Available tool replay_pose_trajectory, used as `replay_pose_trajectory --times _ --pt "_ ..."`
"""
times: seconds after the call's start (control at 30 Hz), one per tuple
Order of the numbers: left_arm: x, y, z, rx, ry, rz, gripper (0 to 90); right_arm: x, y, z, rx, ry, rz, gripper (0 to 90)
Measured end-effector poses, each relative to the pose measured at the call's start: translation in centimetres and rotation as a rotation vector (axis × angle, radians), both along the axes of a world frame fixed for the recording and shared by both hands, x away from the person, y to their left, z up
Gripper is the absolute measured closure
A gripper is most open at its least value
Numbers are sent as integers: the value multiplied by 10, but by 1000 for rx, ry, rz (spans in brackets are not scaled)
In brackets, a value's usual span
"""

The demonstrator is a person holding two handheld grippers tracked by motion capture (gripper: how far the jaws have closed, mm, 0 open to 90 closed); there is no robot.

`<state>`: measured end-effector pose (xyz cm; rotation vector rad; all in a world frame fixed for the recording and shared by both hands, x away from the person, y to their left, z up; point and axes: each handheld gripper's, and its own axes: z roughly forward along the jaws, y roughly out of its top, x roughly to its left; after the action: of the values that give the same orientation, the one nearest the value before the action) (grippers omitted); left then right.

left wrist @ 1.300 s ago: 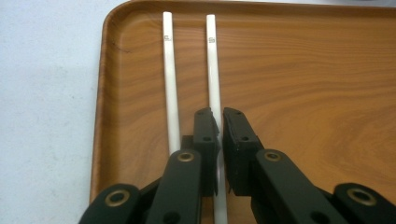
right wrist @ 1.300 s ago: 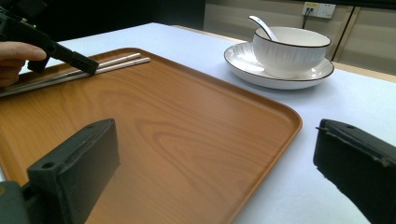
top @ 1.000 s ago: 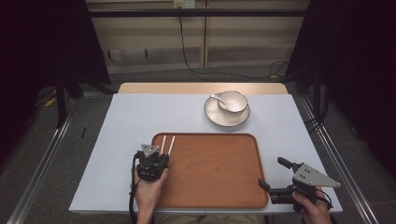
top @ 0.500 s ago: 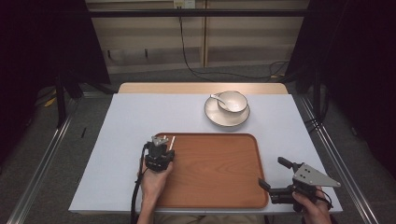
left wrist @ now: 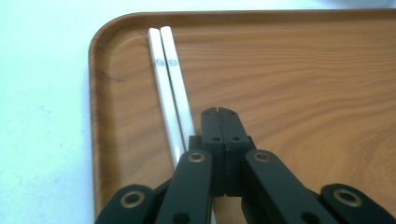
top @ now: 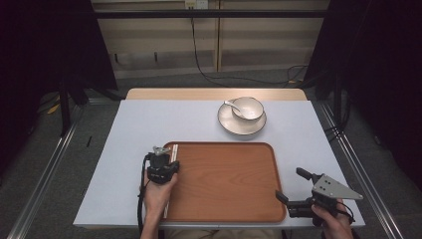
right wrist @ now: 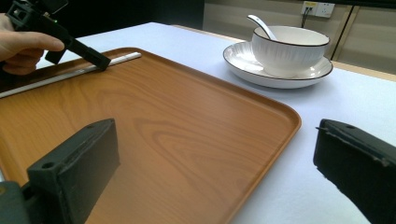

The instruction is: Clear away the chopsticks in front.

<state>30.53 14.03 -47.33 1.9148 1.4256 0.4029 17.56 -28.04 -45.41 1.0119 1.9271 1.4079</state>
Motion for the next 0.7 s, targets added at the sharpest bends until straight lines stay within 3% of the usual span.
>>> replay_pose_trajectory --times 0.07,0.43,0.57,0.63,0.7 --pt "-2 1 0 24 -9 2 900 0 0 0 -3 0 5 0" --pt "-5 3 0 35 -24 -2 900 1 0 0 -5 -1 1 0" --pt "-5 3 0 29 -67 13 900 1 1 0 -1 1 -3 0" --pt "-5 4 2 -35 -81 -12 900 1 0 0 -2 -1 0 0" --pt "-4 5 3 -57 -95 -20 886 1 0 0 0 1 -1 0"
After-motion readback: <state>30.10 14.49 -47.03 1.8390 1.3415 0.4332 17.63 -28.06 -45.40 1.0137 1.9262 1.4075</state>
